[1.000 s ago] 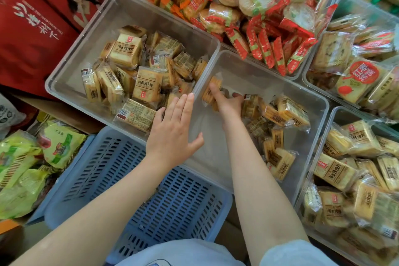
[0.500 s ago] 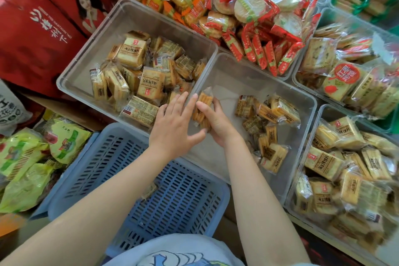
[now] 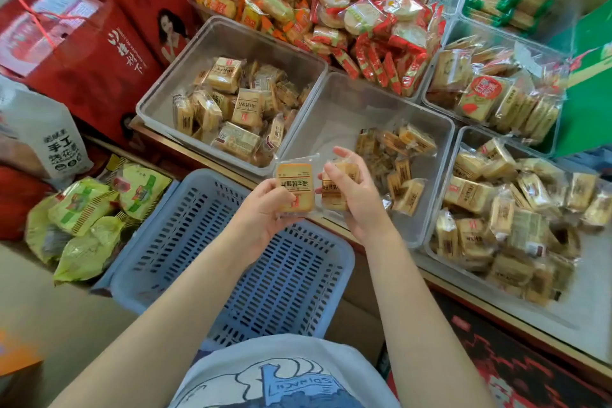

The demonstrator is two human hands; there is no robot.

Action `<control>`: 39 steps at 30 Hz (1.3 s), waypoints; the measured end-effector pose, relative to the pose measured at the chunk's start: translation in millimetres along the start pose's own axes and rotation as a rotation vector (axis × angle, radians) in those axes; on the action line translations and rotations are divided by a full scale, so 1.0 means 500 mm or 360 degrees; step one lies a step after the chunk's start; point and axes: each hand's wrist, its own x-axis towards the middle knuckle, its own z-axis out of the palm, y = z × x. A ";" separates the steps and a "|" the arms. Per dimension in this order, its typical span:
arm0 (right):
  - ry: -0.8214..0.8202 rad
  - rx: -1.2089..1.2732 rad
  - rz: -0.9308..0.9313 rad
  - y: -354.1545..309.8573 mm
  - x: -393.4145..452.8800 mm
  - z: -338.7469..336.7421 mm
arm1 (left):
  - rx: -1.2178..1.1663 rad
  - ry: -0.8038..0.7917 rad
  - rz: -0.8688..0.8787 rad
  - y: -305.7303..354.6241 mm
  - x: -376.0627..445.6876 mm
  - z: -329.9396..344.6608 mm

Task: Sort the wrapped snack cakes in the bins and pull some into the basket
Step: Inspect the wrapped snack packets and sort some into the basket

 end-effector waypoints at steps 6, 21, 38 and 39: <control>-0.0073 0.0111 0.0082 0.021 -0.097 0.004 | 0.0003 -0.0248 0.0009 -0.029 -0.091 -0.015; -0.0043 -0.0135 0.0036 0.141 -0.259 0.032 | 0.0323 0.0046 0.0040 -0.208 -0.189 -0.051; 0.0144 0.0222 0.0271 0.114 -0.306 0.033 | 0.0318 -0.0042 0.0098 -0.227 -0.245 -0.029; 0.0122 0.0188 0.0245 0.113 -0.306 0.033 | 0.0283 0.0011 0.0083 -0.227 -0.246 -0.025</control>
